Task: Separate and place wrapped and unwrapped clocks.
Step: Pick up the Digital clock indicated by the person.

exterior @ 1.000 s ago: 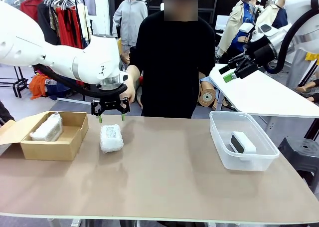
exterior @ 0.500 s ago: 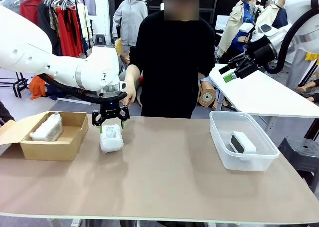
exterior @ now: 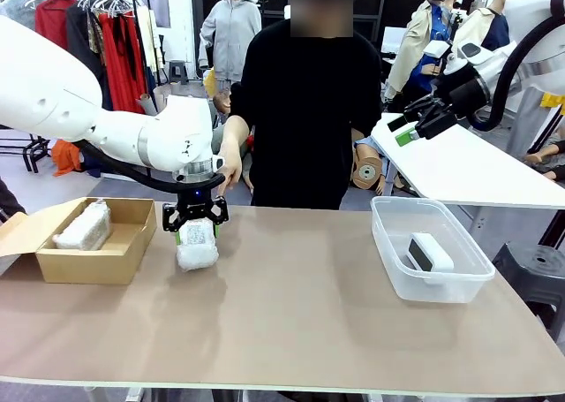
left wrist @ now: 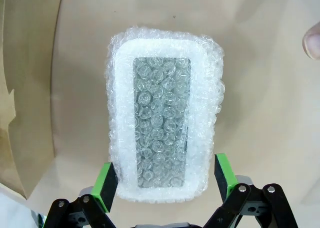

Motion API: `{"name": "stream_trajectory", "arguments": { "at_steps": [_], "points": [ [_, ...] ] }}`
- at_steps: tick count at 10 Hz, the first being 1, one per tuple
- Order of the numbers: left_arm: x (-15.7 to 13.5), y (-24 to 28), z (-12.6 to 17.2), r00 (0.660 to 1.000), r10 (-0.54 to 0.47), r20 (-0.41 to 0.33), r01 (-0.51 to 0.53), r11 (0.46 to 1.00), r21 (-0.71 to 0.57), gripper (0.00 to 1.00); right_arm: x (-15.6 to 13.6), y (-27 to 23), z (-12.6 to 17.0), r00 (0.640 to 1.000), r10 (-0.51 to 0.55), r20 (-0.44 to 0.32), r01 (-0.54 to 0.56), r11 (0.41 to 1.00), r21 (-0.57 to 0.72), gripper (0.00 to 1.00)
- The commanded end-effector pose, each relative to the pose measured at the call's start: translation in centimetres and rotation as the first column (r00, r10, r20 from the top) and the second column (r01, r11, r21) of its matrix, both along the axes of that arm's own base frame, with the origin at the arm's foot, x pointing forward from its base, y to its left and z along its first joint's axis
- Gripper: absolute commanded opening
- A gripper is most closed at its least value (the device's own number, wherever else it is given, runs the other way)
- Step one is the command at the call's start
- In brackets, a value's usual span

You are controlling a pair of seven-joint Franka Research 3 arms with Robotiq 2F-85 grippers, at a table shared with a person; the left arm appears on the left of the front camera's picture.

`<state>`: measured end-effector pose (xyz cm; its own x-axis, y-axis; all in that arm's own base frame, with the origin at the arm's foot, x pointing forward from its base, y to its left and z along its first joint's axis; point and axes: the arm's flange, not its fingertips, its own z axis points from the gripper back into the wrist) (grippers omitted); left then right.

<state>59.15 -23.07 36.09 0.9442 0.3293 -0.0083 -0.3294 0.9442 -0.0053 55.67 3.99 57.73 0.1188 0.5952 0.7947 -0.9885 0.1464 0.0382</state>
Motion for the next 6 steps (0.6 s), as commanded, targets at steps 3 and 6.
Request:
{"name": "stream_trajectory", "arguments": {
  "at_steps": [3, 6],
  "points": [
    [0.9, 0.8, -0.8, 1.0, -0.016, 0.011, 0.016, 1.0, 0.019, 1.0, 0.0, 0.0, 0.2, 1.0, 0.0, 0.003, 0.0, 1.0, 0.002, 1.0],
    [1.4, 1.2, -1.7, 1.0, -0.023, 0.003, 0.023, 0.999, 0.024, 1.0, 0.0, 0.0, 0.2, 1.0, 0.0, 0.003, 0.0, 1.0, 0.002, 1.0]
  ]
}}
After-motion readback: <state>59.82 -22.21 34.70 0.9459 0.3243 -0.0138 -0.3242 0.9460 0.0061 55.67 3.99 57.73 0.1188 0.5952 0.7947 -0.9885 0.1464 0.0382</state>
